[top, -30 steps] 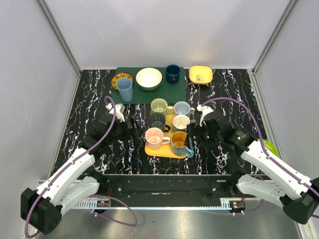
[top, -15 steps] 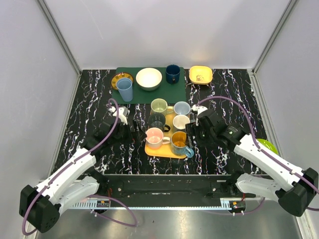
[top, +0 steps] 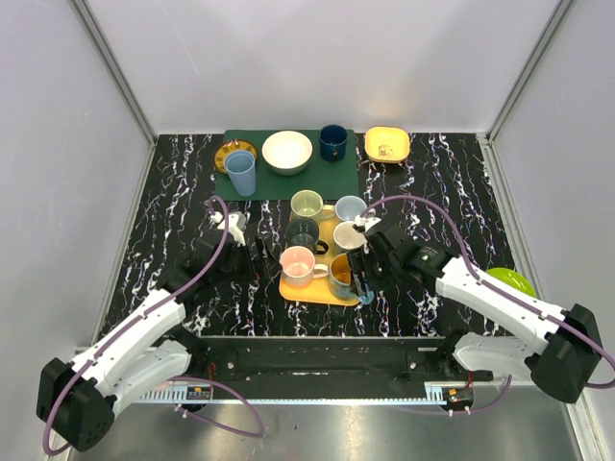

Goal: Turn the mug right side up

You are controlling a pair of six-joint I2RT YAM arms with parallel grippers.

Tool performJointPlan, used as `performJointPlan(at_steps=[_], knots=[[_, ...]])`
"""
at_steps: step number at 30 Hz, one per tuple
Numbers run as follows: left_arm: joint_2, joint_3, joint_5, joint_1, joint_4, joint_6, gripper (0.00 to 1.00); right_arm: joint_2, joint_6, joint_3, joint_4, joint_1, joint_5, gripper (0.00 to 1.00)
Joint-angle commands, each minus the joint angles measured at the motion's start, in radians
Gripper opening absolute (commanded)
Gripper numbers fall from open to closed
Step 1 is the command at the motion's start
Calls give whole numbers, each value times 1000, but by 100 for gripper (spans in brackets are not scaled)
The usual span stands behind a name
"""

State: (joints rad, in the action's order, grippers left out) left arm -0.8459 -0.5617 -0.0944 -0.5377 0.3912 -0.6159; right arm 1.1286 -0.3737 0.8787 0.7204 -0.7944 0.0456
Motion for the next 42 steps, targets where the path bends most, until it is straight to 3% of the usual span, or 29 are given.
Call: performJointPlan(at_steps=[1, 11, 12, 22, 26, 29, 33, 35, 37, 40, 42], knots=[[31, 11, -10, -7, -43, -13, 99, 40, 10, -9, -78, -19, -16, 64], [47, 14, -2, -7, -17, -7, 99, 149, 13, 29, -82, -28, -99, 54], [48, 13, -2, -5, -14, -7, 99, 158, 13, 28, -85, -29, -99, 49], [48, 8, -2, -5, -12, -7, 99, 161, -4, 19, -92, -32, -125, 38], [56, 13, -2, -5, -9, -8, 99, 165, -13, 19, -88, -34, -151, 29], [65, 20, -1, -5, -11, -15, 99, 174, -28, 26, -78, -39, -190, 29], [77, 29, -1, -5, -8, -18, 99, 200, -47, 31, -65, -51, -236, 39], [80, 31, 1, -5, -8, -19, 99, 204, -50, 28, -67, -55, -246, 37], [85, 34, 2, -5, -5, -18, 99, 206, -53, 26, -67, -58, -256, 26], [88, 34, 2, -5, -2, -18, 99, 195, -65, 28, -59, -62, -268, 0], [90, 32, 4, -5, -2, -19, 99, 169, -77, 32, -53, -66, -277, 0]])
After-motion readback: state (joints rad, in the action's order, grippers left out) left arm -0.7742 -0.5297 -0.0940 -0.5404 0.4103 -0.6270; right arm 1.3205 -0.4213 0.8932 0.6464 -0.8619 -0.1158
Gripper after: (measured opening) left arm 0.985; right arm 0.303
